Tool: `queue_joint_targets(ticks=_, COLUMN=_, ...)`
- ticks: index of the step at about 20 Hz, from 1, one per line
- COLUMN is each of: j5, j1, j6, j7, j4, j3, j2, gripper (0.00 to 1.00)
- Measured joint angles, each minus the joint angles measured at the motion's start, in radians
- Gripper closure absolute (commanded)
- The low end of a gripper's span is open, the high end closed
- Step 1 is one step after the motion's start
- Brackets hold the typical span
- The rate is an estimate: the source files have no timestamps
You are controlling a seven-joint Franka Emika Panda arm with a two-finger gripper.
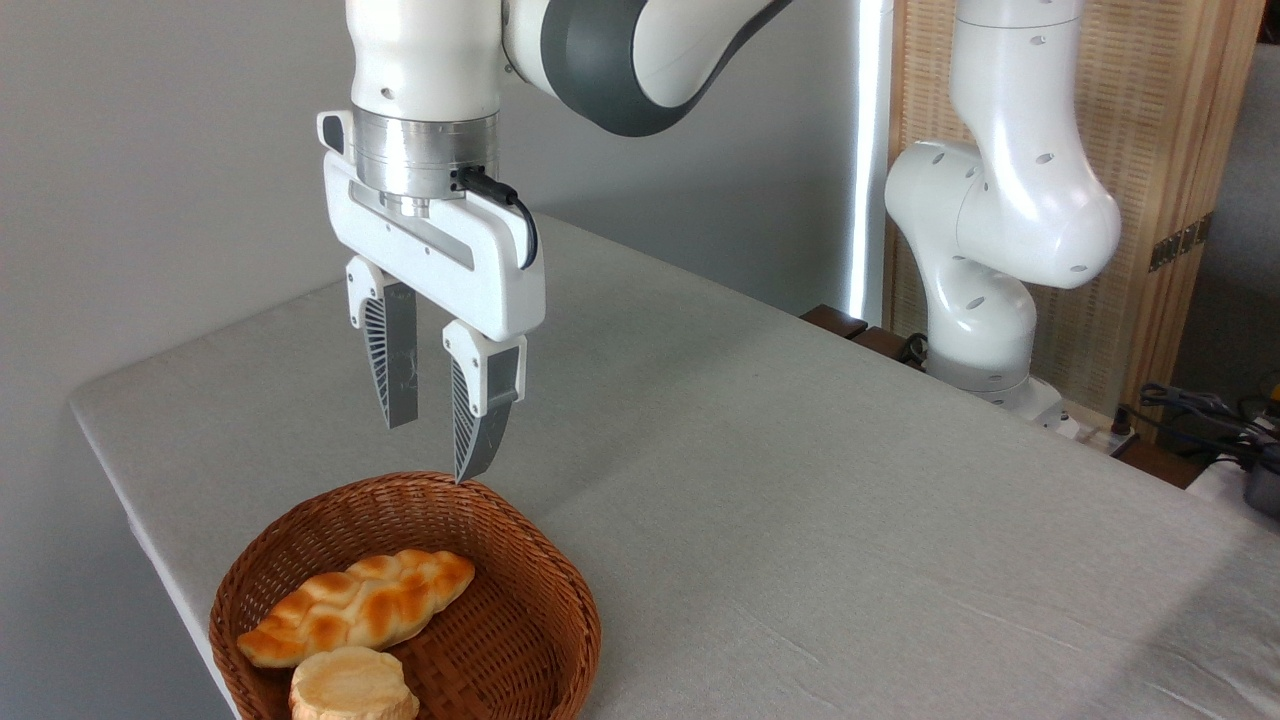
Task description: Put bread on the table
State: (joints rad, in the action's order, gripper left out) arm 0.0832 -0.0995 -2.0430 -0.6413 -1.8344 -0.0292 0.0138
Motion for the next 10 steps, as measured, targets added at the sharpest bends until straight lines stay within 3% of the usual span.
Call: queue_joint_targets(ticks=10, j5=0.000, j1=0.014, j6=0.000, j7=0.000, j4=0.003, j3=0.010, j2=0.000, gripper=0.00)
